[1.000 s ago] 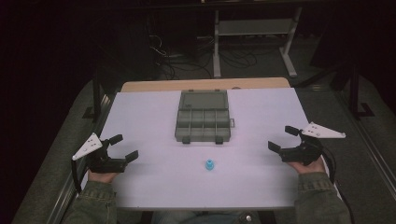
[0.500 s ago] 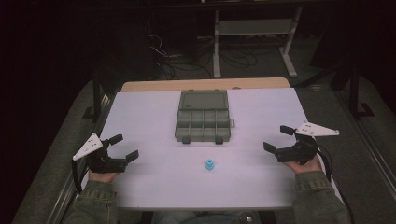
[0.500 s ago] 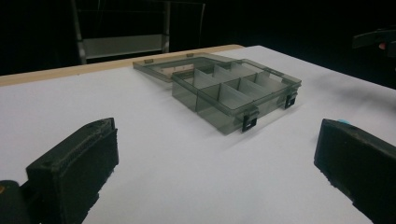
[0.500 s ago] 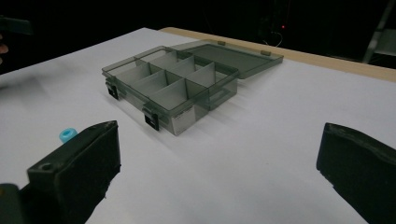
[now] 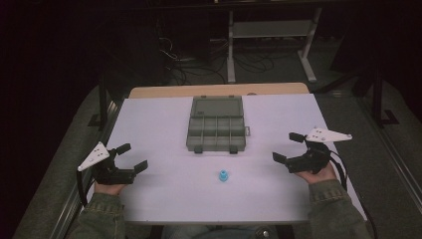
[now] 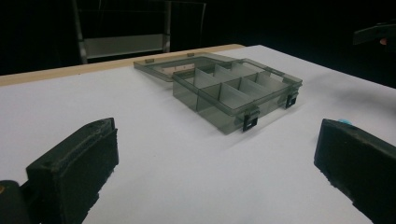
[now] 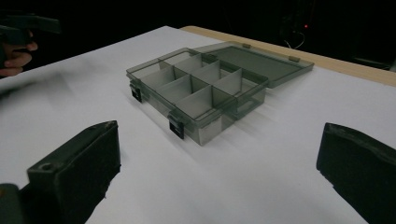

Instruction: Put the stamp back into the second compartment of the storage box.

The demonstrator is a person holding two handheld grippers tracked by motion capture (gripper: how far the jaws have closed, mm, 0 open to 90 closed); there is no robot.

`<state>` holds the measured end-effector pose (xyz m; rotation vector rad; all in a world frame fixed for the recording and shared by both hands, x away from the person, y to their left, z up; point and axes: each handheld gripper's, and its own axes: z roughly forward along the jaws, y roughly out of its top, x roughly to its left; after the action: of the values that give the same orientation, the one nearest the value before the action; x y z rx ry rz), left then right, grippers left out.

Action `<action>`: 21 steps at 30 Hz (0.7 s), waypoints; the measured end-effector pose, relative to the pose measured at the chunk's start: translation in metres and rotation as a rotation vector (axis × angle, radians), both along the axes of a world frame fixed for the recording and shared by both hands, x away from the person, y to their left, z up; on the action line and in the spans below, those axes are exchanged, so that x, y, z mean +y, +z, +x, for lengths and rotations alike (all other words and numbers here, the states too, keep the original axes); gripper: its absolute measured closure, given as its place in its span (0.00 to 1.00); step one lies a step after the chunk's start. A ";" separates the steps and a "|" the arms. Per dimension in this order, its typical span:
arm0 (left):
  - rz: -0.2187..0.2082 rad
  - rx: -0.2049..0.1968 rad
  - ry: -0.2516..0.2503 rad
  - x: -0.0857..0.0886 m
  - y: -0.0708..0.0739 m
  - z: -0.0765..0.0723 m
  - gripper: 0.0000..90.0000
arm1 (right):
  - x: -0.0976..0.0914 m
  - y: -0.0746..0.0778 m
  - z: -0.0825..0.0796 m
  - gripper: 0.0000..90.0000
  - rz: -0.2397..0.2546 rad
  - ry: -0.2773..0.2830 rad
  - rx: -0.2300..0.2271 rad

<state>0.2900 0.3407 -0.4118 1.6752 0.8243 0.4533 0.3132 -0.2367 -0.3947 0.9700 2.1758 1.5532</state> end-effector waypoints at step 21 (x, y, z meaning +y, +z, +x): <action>-0.013 0.002 0.004 -0.001 0.000 -0.001 0.00 | 0.031 0.007 0.007 0.00 -0.048 0.084 0.024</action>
<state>0.2892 0.3396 -0.4114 1.6626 0.8301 0.4485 0.3199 -0.2059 -0.3879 0.8976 2.2862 1.5263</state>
